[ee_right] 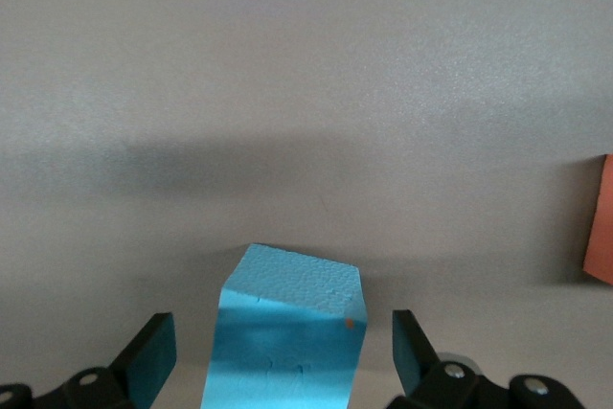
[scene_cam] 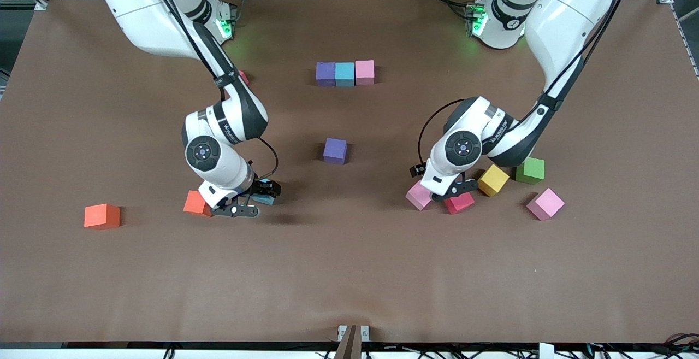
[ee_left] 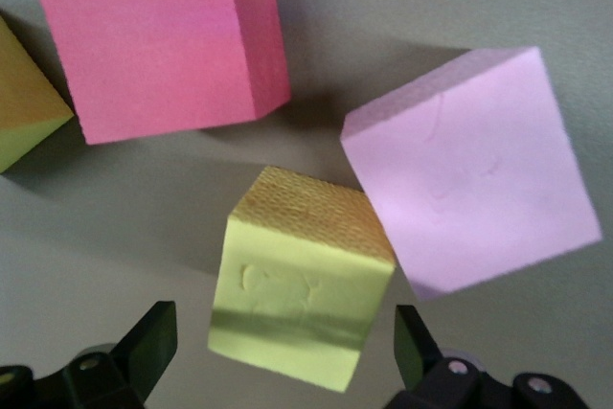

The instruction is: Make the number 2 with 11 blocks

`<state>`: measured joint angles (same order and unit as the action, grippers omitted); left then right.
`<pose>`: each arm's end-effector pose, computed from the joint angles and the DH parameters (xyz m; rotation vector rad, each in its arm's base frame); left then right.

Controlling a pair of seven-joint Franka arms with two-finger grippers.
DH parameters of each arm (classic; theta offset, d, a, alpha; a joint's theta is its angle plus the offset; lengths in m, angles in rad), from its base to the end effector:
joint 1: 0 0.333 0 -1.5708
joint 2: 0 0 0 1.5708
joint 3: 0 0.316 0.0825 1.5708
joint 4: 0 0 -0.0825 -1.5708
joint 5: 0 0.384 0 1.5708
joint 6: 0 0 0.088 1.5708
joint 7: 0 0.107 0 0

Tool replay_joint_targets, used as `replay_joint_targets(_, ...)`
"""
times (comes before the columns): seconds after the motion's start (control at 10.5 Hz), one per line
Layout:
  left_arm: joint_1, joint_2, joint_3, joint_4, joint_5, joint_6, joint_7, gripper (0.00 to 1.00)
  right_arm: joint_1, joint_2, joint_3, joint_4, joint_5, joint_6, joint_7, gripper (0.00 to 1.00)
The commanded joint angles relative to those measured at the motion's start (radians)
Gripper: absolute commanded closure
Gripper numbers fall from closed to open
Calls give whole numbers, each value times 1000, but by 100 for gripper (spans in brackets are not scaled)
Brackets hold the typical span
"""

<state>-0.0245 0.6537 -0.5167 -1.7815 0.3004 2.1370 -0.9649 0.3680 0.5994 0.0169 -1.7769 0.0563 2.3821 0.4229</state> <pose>0.5600 -0.2969 0.2117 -3.0182 -0.4464 0.2992 0.6123 0.2477 0.2212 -3.0922 0.1264 0.0213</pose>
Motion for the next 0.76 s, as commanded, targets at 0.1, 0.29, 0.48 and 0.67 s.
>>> replay_joint_targets(0.1, -2, 35, 1, 19, 63, 29, 9, 0, 0, 39, -3, 28, 10, -3, 117, 0)
replay_joint_targets(0.29, -2, 38, 1, 20, 63, 46, 11, 13, 3, 51, -2, 34, 13, 6, 180, 0)
replay_joint_targets(0.48, -5, 38, 1, 22, 63, 47, 11, 48, 5, 60, -2, 36, 13, 25, 229, 0)
replay_joint_targets(0.67, -2, 37, 1, 31, 65, 46, 20, 62, 5, 63, -2, 36, 14, 25, 232, 0)
